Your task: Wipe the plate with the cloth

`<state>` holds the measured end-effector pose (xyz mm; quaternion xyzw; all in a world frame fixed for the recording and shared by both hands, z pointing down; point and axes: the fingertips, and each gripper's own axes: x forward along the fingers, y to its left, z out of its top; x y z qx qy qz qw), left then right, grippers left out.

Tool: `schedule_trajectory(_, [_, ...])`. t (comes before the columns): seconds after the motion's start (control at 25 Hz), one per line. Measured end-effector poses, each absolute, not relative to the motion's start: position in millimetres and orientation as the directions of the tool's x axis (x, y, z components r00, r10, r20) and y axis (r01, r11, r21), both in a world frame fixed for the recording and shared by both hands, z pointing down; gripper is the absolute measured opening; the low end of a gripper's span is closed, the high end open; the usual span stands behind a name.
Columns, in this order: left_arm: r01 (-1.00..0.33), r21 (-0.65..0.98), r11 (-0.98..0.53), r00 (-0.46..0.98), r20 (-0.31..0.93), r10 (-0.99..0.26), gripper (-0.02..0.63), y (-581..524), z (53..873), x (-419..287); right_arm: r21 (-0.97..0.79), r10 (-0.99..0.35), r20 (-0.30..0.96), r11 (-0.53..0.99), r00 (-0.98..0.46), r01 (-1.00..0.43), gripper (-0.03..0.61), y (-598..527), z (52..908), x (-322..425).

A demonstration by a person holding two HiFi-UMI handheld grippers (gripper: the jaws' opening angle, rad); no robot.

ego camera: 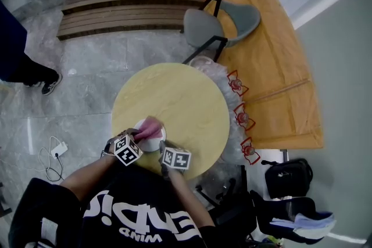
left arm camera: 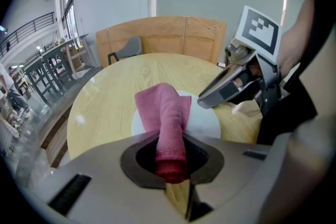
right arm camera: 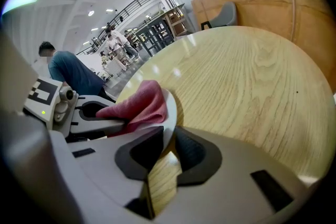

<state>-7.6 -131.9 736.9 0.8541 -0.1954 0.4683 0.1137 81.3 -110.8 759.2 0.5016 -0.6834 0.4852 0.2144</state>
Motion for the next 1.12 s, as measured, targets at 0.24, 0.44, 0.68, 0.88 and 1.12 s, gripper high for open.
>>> schedule_trajectory(0.24, [-0.479,0.008,-0.878,0.477,0.842,-0.253,0.052,-135.5,733.8,-18.1,-0.455,-0.486,0.773,0.024,-0.408,-0.890,0.087,-110.2,759.9,81.9])
schedule_trajectory(0.44, [-0.518,0.004,-0.855,0.467,0.839,-0.279,0.052,-140.3,731.6,-29.7,-0.460,-0.494,0.767,0.020,-0.409,-0.888,0.087,-110.0,760.6,81.9])
schedule_trajectory(0.68, [-0.583,0.015,-0.812,0.463,0.828,-0.317,0.052,-145.8,726.6,-34.3,-0.464,-0.499,0.763,0.020,-0.411,-0.886,0.087,-109.2,760.3,84.1])
schedule_trajectory(0.88, [-0.627,0.031,-0.779,0.473,0.810,-0.348,0.052,-148.1,715.7,-38.6,-0.468,-0.504,0.757,0.027,-0.416,-0.883,0.087,-109.0,758.6,84.2])
schedule_trajectory(1.12, [-0.595,0.157,-0.789,0.582,0.760,-0.288,0.052,-133.4,699.4,-8.2,-0.469,-0.516,0.749,0.031,-0.416,-0.883,0.087,-107.5,759.6,84.4])
